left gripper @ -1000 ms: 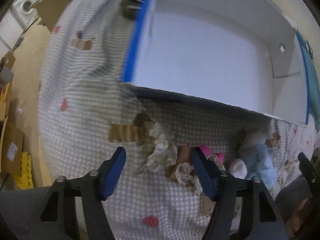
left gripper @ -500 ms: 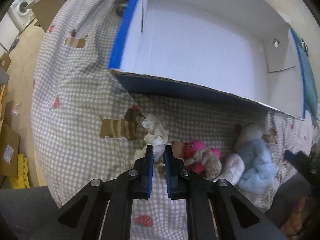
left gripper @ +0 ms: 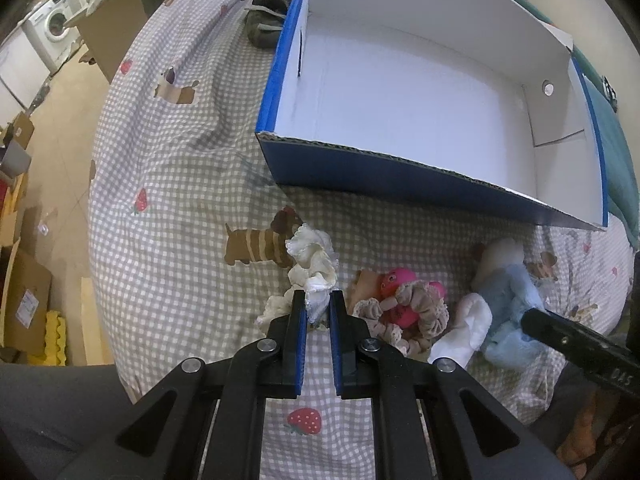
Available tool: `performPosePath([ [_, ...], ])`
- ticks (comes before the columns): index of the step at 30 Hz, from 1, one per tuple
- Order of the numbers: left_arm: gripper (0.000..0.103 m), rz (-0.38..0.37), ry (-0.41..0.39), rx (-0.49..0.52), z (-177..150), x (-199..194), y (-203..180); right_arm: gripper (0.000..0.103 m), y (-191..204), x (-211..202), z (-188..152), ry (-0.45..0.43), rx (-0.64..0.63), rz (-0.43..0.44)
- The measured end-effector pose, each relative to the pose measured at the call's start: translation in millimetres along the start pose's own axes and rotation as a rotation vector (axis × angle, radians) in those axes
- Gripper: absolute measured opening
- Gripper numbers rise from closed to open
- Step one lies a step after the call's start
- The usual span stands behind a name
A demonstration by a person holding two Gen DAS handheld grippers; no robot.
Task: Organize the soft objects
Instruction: 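Grasp the cream lace scrunchie with the left tool while the right tool grasps the blue plush, then carry the scrunchie and blue plush into the box with both tools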
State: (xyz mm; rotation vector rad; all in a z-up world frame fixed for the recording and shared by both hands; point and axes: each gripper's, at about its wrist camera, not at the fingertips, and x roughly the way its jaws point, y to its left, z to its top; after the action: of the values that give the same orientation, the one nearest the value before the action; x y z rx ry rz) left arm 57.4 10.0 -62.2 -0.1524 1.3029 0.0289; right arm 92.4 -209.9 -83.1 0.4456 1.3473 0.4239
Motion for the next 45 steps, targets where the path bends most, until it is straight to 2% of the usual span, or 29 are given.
performPosePath([
  [2,0.01,0.012,-0.002,0.0,2,3,2,0.057,1,7,-1,0.012,0.001,-0.027],
  [4,0.01,0.015,0.001,-0.007,-1,4,4,0.032,1,10,-5,0.022,0.024,-0.017],
  [5,0.01,0.012,0.001,-0.015,-2,3,5,0.029,2,10,-6,0.028,0.02,-0.011],
  [6,0.01,-0.001,0.001,-0.029,-3,2,7,0.021,5,9,-5,0.022,0.005,-0.013],
  [9,0.01,-0.008,-0.024,-0.037,-8,-6,10,0.014,8,-2,-6,-0.026,-0.025,0.003],
  [14,0.01,0.02,-0.046,0.011,-17,-15,8,0.013,24,-20,-11,-0.104,-0.065,-0.006],
  [17,0.01,0.017,-0.055,0.004,-22,-19,10,0.013,30,-36,-16,-0.151,-0.077,0.007],
  [23,0.01,0.014,-0.09,-0.001,-34,-30,9,0.013,31,-54,-26,-0.171,-0.075,0.053],
  [30,0.01,0.064,-0.123,-0.035,-36,-47,12,0.013,37,-82,-32,-0.225,-0.101,0.094],
  [38,0.01,0.054,-0.215,0.024,-15,-80,-5,0.013,43,-111,-13,-0.308,-0.159,0.081],
  [45,0.01,0.032,-0.267,0.089,26,-93,-27,0.013,50,-119,24,-0.366,-0.163,0.095],
])
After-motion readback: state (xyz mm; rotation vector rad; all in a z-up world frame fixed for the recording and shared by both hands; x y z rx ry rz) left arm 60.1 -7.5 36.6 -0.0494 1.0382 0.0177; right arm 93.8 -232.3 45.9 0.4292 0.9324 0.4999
